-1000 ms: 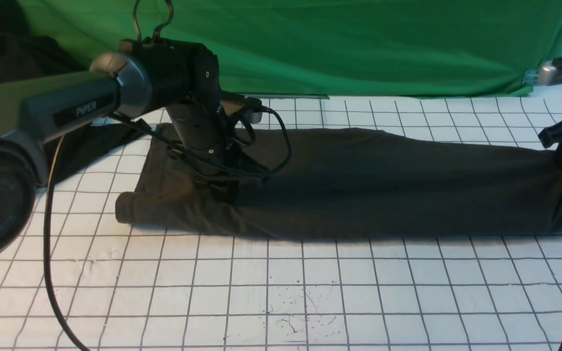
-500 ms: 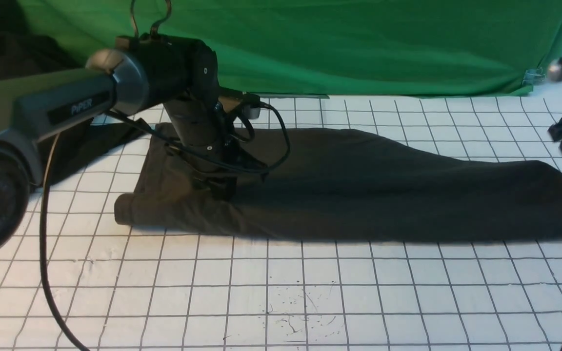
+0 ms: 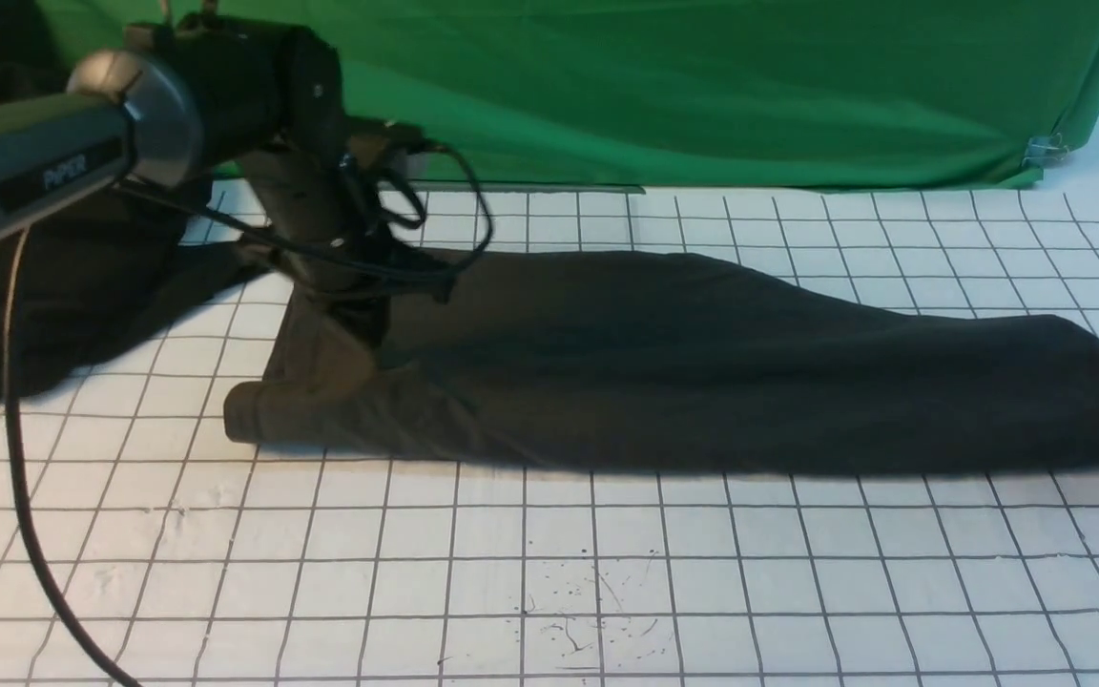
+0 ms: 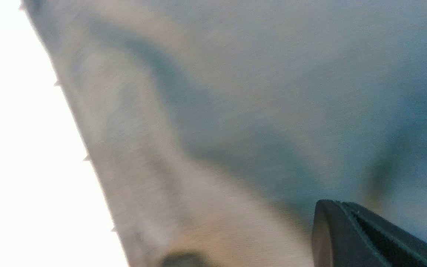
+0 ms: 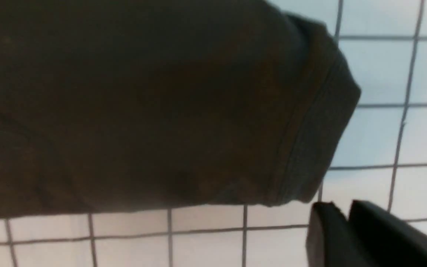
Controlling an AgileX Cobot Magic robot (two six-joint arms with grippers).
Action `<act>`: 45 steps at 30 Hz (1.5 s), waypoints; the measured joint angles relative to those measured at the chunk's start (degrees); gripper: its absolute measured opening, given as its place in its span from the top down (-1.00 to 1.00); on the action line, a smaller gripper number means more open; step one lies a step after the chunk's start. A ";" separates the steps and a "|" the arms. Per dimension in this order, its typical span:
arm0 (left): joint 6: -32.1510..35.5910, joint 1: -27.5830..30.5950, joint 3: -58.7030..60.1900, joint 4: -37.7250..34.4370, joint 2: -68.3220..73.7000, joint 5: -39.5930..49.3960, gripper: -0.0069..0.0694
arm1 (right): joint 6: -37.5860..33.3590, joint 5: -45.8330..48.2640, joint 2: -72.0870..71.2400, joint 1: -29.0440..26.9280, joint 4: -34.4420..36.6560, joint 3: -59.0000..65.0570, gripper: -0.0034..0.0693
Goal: Fold a long-sleeved shirt over a white checkered tablecloth.
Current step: 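Pull the folded dark garment lengthwise by its ends to straighten it flat on the table, then fold the right end of the dark garment over onto its left end with the right gripper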
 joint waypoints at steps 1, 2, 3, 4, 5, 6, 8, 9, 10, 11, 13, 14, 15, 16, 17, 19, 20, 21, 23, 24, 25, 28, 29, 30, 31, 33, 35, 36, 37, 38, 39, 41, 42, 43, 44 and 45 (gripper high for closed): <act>-0.17 0.51 0.80 0.12 0.24 0.34 0.83 | 0.59 -0.79 0.00 -0.60 0.07 0.83 0.51; -0.24 0.97 1.99 0.30 0.30 0.27 0.83 | 1.29 -1.66 0.02 -1.19 0.07 1.48 0.33; -0.29 1.45 3.57 0.38 0.32 0.00 0.83 | 1.57 -2.85 0.02 -1.84 0.42 1.94 0.05; -0.29 1.61 5.11 0.38 0.32 -0.98 0.83 | 1.57 -3.71 0.09 -2.07 0.68 2.17 -0.15; -0.29 1.83 6.08 0.42 0.32 -2.00 0.83 | 1.57 -4.20 0.15 -2.20 1.12 2.22 -0.32; -0.34 1.88 7.20 0.42 0.32 -3.43 0.83 | 1.33 -5.08 0.50 -2.26 2.37 2.22 -0.47; -0.55 1.95 8.59 0.42 0.21 -5.57 0.83 | 1.10 -6.39 1.25 -2.32 4.57 2.22 -0.67; -0.73 1.96 8.87 0.55 0.14 -6.01 0.83 | 1.05 -7.06 1.88 -2.32 5.92 2.22 -0.70; -1.31 1.96 9.10 1.11 -0.02 -6.45 0.83 | 0.95 -8.03 2.88 -2.27 7.73 2.22 -0.73; -1.46 1.96 9.10 1.22 -0.02 -6.53 0.83 | 0.87 -8.12 3.02 -2.27 7.95 2.22 -0.73; -3.37 1.96 9.28 2.97 -0.28 -6.93 0.83 | 0.63 -9.06 4.90 -2.27 9.54 2.22 -0.73; -3.37 1.96 9.27 3.13 -0.37 -6.93 0.83 | 0.56 -9.06 5.10 -2.27 9.63 2.22 -0.73; -4.18 2.01 9.55 3.82 -0.92 -6.99 0.83 | 0.45 -9.13 6.50 -2.27 9.89 2.22 -0.73; -4.61 2.08 9.74 4.08 -2.19 -6.86 0.83 | 0.28 -9.18 8.19 -2.27 9.83 2.22 -0.73; -4.74 2.08 9.81 4.08 -2.61 -6.86 0.83 | 0.28 -9.18 8.60 -2.27 9.83 2.22 -0.73; -4.80 2.13 9.85 4.14 -5.25 -6.54 0.83 | 0.28 -9.06 10.13 -2.27 8.91 2.22 -0.72; -4.80 2.13 9.85 4.00 -7.01 -6.40 0.83 | 0.23 -9.33 10.21 -2.27 8.85 2.17 -0.72; -4.80 2.13 9.85 3.77 -8.94 -6.06 0.83 | 0.14 -9.33 10.28 -2.27 8.78 2.17 -0.69; -4.66 2.14 9.85 3.34 -12.87 -5.78 0.83 | 0.09 -9.38 10.32 -2.27 8.74 2.17 -0.57; -4.58 2.14 9.85 3.14 -14.81 -5.68 0.83 | -0.14 -9.38 10.32 -2.27 8.74 2.17 -0.44; -4.58 2.14 9.85 3.14 -16.29 -5.60 0.83 | -0.51 -9.27 10.32 -2.27 8.80 2.17 -0.25; -4.42 2.14 9.85 2.97 -21.42 -5.39 0.83 | -2.02 -8.79 10.04 -2.27 8.59 2.17 0.51; -4.36 2.14 9.85 2.97 -22.91 -5.26 0.83 | -2.08 -8.65 9.72 -2.27 8.26 2.17 0.64; -4.37 2.14 9.85 2.97 -24.06 -5.05 0.83 | -1.87 -8.41 9.24 -2.27 7.30 2.03 0.74; -4.37 2.14 9.92 2.97 -25.92 -4.60 0.83 | -1.62 -7.77 8.50 -2.27 5.71 1.67 0.81; -4.37 2.14 10.12 2.97 -27.18 -4.14 0.83 | -0.62 -6.90 7.66 -2.39 3.56 0.90 0.84; -4.37 2.14 11.14 3.02 -30.11 -2.28 0.83 | 2.92 -5.28 5.70 -2.84 -2.14 -1.32 0.87; -4.37 2.14 11.92 3.13 -31.13 -1.67 0.83 | 4.25 -4.41 5.02 -3.21 -3.78 -2.45 0.87; -4.37 2.14 12.61 3.19 -31.93 -1.26 0.83 | 4.91 -3.65 4.41 -3.60 -4.98 -3.28 0.87; -4.37 2.14 13.33 3.19 -32.87 -1.00 0.83 | 5.62 -2.83 3.99 -3.77 -5.39 -4.21 0.87; -4.37 2.14 14.27 3.26 -33.61 -0.83 0.83 | 5.92 -1.85 3.61 -3.89 -5.36 -5.46 0.88; -4.37 2.14 15.76 3.39 -34.94 -0.82 0.83 | 6.08 -0.44 3.03 -3.96 -4.31 -7.42 0.88; -4.37 2.14 16.82 3.34 -35.92 -0.93 0.83 | 5.87 1.07 2.46 -3.50 -2.11 -9.59 0.88; -4.37 2.14 17.83 3.34 -36.89 -1.11 0.83 | 5.69 2.39 2.12 -2.40 0.26 -11.57 0.88; -4.37 2.14 18.23 3.34 -37.42 -1.25 0.83 | 5.64 3.31 1.85 -1.15 1.84 -13.24 0.88; -4.37 2.14 18.34 3.34 -37.72 -1.26 0.83 | 5.63 3.75 1.65 -0.21 2.37 -14.49 0.88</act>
